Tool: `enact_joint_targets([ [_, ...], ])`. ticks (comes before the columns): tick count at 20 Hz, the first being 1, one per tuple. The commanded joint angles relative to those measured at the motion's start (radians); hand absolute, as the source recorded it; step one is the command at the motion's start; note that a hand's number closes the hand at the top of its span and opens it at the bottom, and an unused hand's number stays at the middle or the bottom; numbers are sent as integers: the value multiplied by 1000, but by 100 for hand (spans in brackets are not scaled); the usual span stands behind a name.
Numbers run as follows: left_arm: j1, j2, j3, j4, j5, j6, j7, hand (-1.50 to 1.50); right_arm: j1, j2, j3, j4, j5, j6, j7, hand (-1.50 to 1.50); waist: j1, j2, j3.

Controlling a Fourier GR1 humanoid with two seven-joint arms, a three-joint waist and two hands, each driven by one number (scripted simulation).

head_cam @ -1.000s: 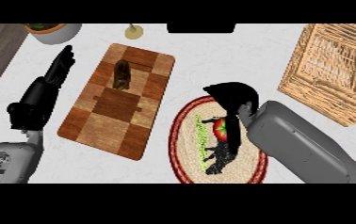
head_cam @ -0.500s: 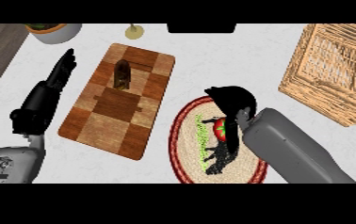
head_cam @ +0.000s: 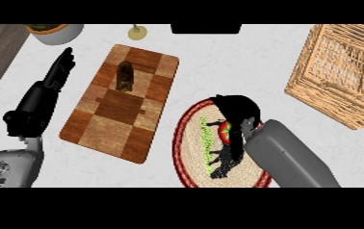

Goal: Pick the tomato from the placemat and place it in the basket

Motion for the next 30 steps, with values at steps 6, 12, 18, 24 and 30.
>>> enact_joint_targets([
  [6, -4, -27, 49, 26, -18, -48, -16, 0, 82, 81, -58, -15, 148, 40, 5, -150, -2, 0, 0],
  [12, 18, -66, 37, -29, -72, -25, 3, 0, 89, 130, -102, 87, 221, 15, -81, -150, 1, 0, 0],
  [18, -30, -43, 86, 25, -41, -79, 14, 0, 108, 130, -172, 144, 250, -33, -160, 150, 0, 1, 0],
  [24, 44, -97, 26, -104, -85, -54, 46, 0, 102, 114, -125, 188, 336, -62, -280, 150, 6, 0, 0],
  [30, 41, -71, 84, -22, -74, -48, -11, 0, 199, -274, -352, 169, 310, -157, -420, 150, -55, -3, 3],
])
